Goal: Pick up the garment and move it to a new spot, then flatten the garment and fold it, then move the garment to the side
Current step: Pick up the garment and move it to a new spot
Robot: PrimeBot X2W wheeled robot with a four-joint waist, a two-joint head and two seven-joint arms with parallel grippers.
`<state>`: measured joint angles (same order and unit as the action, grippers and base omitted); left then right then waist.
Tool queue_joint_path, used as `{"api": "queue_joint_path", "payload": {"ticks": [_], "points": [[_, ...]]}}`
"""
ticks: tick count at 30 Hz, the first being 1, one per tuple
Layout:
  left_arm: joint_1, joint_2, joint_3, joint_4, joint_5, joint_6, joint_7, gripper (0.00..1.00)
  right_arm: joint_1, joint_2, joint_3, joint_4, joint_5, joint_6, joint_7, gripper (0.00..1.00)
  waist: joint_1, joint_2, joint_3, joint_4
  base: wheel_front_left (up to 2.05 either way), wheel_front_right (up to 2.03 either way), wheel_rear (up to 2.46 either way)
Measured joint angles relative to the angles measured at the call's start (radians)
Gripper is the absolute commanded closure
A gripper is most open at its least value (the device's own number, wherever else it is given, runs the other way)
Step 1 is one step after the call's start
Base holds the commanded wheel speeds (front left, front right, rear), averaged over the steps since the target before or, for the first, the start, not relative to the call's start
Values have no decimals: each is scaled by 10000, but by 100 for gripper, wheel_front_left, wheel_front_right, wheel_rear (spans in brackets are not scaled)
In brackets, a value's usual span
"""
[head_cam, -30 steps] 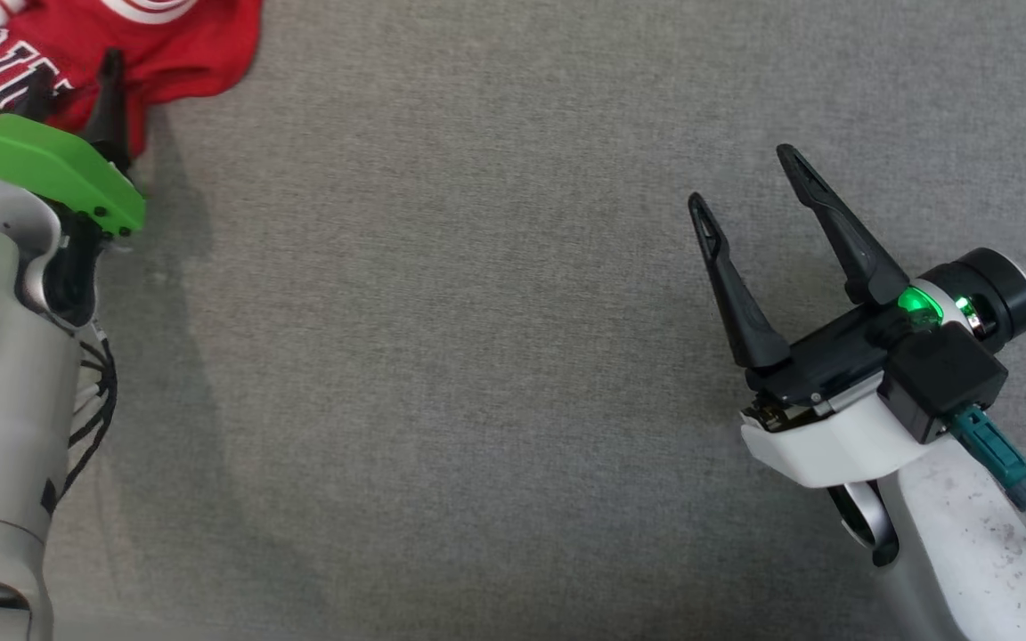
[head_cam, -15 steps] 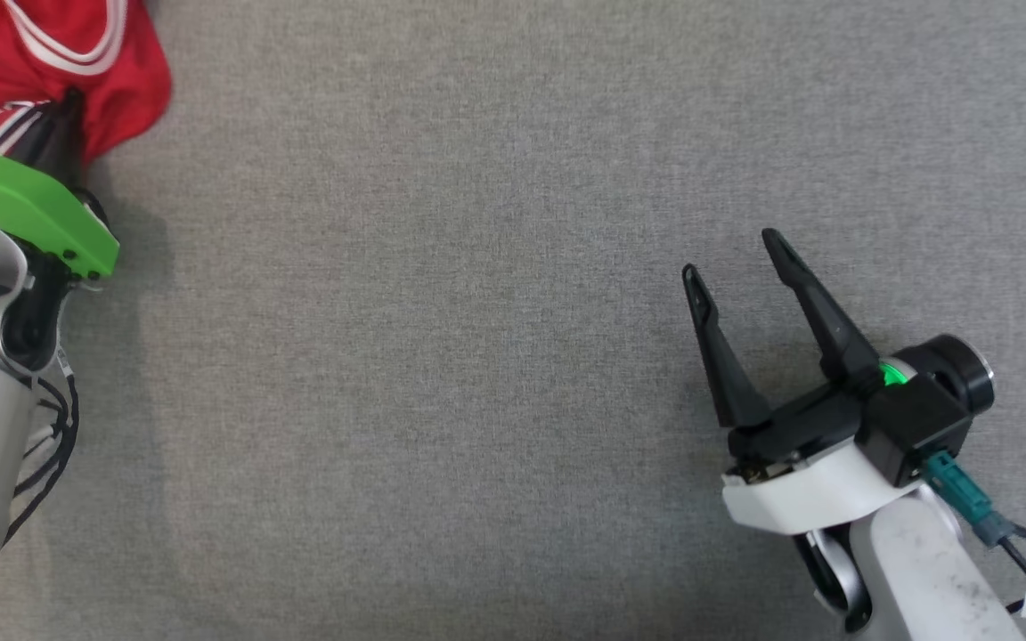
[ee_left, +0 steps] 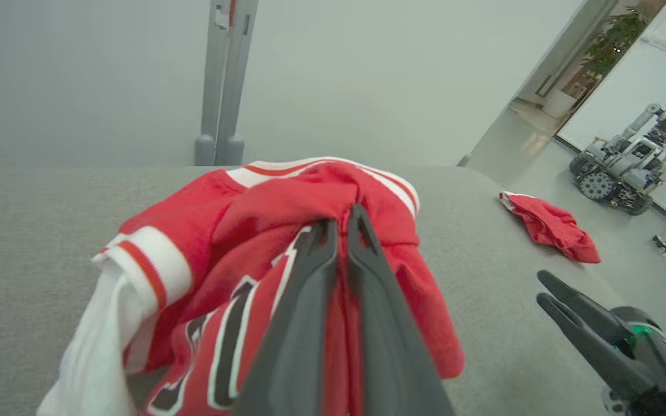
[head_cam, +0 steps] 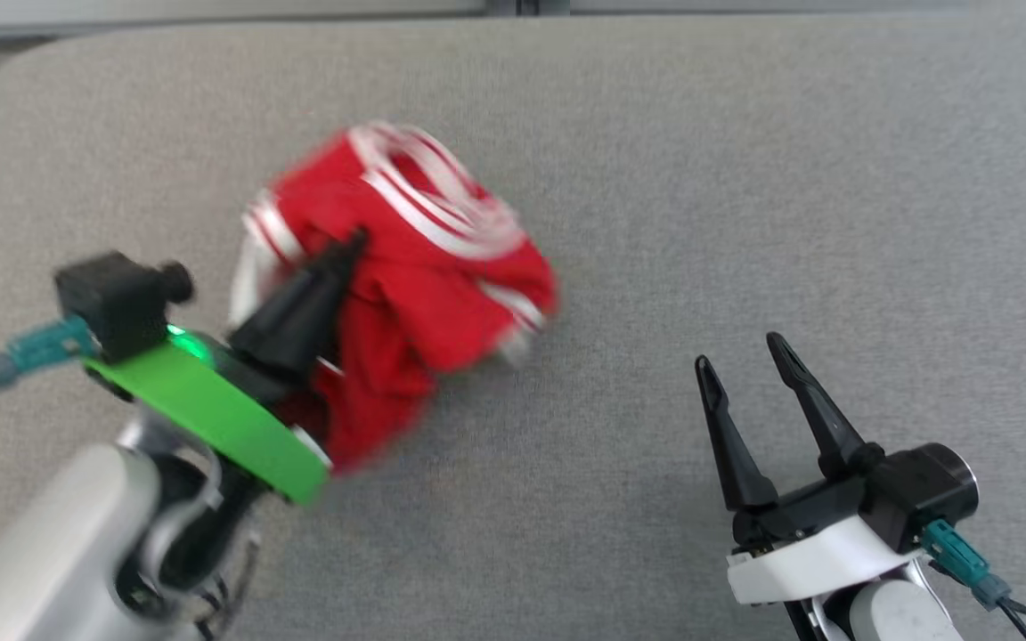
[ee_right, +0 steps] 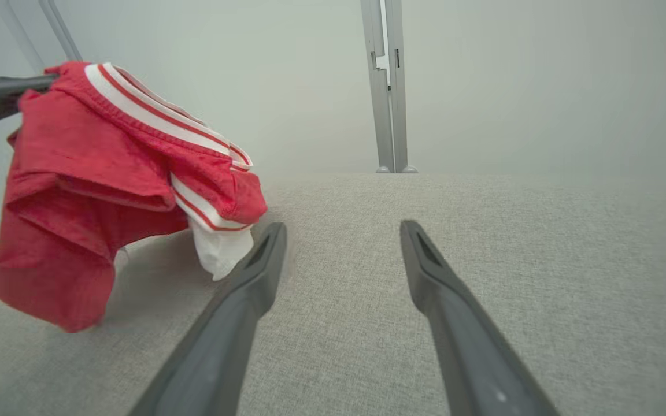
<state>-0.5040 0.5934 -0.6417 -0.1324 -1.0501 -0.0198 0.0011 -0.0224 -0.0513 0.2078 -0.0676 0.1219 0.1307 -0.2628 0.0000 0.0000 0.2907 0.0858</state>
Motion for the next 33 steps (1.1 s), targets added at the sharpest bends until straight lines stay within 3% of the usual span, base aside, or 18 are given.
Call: {"api": "queue_joint_path", "payload": {"ticks": [4,8,12,14,17,20,21,22,23,26,29,33], "points": [[533,-378,-577,-2236,-146,504,418,100,244,2,-188,-111,267,0,0,0,0,0,-641,-248,0,0,0],[567,-698,-995,-2374,-100,869,825,100,376,4,-192,-132,428,-2,0,0,0,1,-945,-702,0,0,0],[501,-1501,-1298,-533,-819,895,1239,100,386,21,-219,-115,625,0,0,0,0,0,-1095,-1289,0,0,0],[345,-2069,-1290,1166,-1361,794,1352,100,405,10,-307,-109,706,-2,0,0,0,0,-1125,-1612,0,0,0],[-292,-2610,-1383,3716,-1189,523,1139,100,390,2,-155,-27,732,-2,0,0,0,1,-1155,-2037,0,0,0],[-698,-2957,-1944,5996,-151,247,608,100,382,15,75,73,777,-2,0,0,0,1,-1198,-2434,0,0,0],[-700,-3141,-1950,6566,-109,180,259,93,382,13,111,84,777,-2,0,0,0,0,-1219,-2564,0,0,0],[-699,-3262,-2006,6951,6,69,-33,43,383,13,125,84,775,-2,0,0,0,0,-1243,-2664,0,0,0],[-701,-3375,-2067,7302,155,-61,-378,0,392,13,98,77,767,-2,0,0,0,0,-1285,-2767,0,0,0],[-631,-3639,-2042,7892,646,-98,-1862,0,560,10,-38,33,585,-2,0,0,0,1,-1508,-2927,0,0,0],[-52,-3601,-1549,7762,1028,307,-2573,0,836,10,-100,13,395,-2,0,0,0,0,-1805,-3003,0,0,0],[1602,-3639,506,5622,2019,1055,-2633,0,1284,15,-623,-148,169,-2,0,0,0,0,-2257,-2907,0,0,0]]}}
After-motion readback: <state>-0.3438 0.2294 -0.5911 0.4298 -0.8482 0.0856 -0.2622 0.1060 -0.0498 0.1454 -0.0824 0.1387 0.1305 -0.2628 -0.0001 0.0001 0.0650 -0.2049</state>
